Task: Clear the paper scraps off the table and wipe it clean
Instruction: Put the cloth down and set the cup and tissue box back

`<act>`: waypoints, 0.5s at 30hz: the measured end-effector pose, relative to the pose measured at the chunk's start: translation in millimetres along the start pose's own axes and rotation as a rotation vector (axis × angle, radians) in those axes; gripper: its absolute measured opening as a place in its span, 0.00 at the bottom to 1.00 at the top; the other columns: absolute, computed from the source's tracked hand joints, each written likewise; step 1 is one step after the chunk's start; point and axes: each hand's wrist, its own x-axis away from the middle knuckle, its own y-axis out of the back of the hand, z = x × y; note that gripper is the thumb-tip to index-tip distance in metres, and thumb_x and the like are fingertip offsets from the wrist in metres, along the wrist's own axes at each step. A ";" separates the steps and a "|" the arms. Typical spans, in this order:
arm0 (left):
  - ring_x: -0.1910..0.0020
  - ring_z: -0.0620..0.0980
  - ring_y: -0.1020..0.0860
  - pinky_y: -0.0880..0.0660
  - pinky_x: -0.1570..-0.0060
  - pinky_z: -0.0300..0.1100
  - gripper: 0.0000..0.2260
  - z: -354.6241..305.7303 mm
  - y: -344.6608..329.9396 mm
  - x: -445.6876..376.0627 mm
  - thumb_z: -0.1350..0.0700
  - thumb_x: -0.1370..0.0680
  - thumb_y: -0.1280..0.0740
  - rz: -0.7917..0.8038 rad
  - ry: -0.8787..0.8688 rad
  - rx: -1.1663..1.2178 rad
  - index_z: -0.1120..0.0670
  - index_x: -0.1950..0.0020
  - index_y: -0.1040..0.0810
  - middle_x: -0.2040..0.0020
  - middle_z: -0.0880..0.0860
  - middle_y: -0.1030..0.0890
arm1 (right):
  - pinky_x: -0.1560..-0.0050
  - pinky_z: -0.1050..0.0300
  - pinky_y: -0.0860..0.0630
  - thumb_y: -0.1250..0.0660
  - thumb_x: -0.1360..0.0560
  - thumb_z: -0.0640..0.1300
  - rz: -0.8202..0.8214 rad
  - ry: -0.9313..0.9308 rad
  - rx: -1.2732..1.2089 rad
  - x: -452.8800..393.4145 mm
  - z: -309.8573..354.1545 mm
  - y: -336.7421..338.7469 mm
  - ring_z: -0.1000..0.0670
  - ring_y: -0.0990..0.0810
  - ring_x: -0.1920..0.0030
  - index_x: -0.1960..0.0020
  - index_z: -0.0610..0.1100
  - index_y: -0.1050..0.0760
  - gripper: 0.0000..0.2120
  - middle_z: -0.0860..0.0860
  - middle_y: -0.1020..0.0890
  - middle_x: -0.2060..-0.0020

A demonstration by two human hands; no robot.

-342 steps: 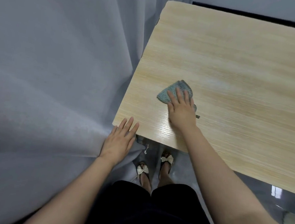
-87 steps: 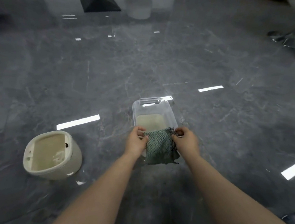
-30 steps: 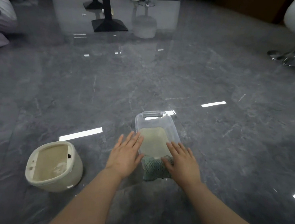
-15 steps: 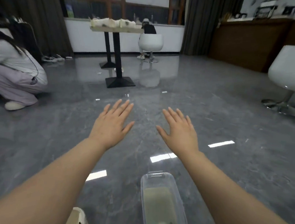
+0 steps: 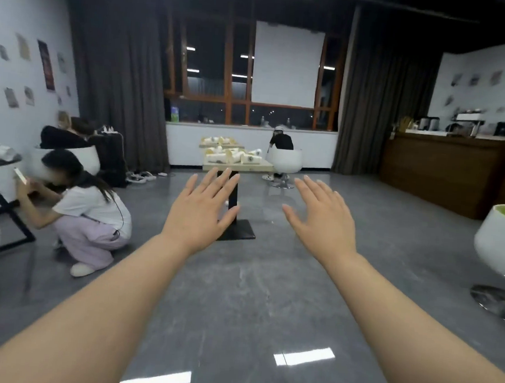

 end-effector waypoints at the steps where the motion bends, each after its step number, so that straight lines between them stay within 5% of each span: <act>1: 0.23 0.47 0.54 0.59 0.27 0.45 0.26 9.4 34.1 -17.1 0.42 0.19 0.53 -0.021 0.000 -0.022 0.47 0.23 0.55 0.22 0.46 0.52 | 0.25 0.52 0.49 0.44 0.21 0.58 -0.018 0.009 -0.015 -22.8 8.6 27.1 0.50 0.44 0.25 0.25 0.50 0.42 0.27 0.53 0.39 0.25; 8: 0.23 0.47 0.52 0.54 0.26 0.47 0.26 53.6 266.2 -111.1 0.43 0.19 0.50 -0.151 0.100 -0.141 0.48 0.23 0.50 0.22 0.46 0.48 | 0.24 0.49 0.50 0.47 0.21 0.62 -0.076 0.124 -0.104 -156.5 73.2 206.8 0.50 0.48 0.24 0.24 0.50 0.47 0.30 0.52 0.43 0.24; 15: 0.23 0.45 0.54 0.57 0.27 0.45 0.26 56.1 431.3 -115.3 0.43 0.19 0.50 -0.182 0.214 -0.214 0.46 0.23 0.52 0.22 0.45 0.51 | 0.25 0.49 0.52 0.47 0.21 0.61 -0.092 0.261 -0.194 -218.2 136.2 335.7 0.51 0.50 0.24 0.23 0.52 0.49 0.30 0.53 0.45 0.24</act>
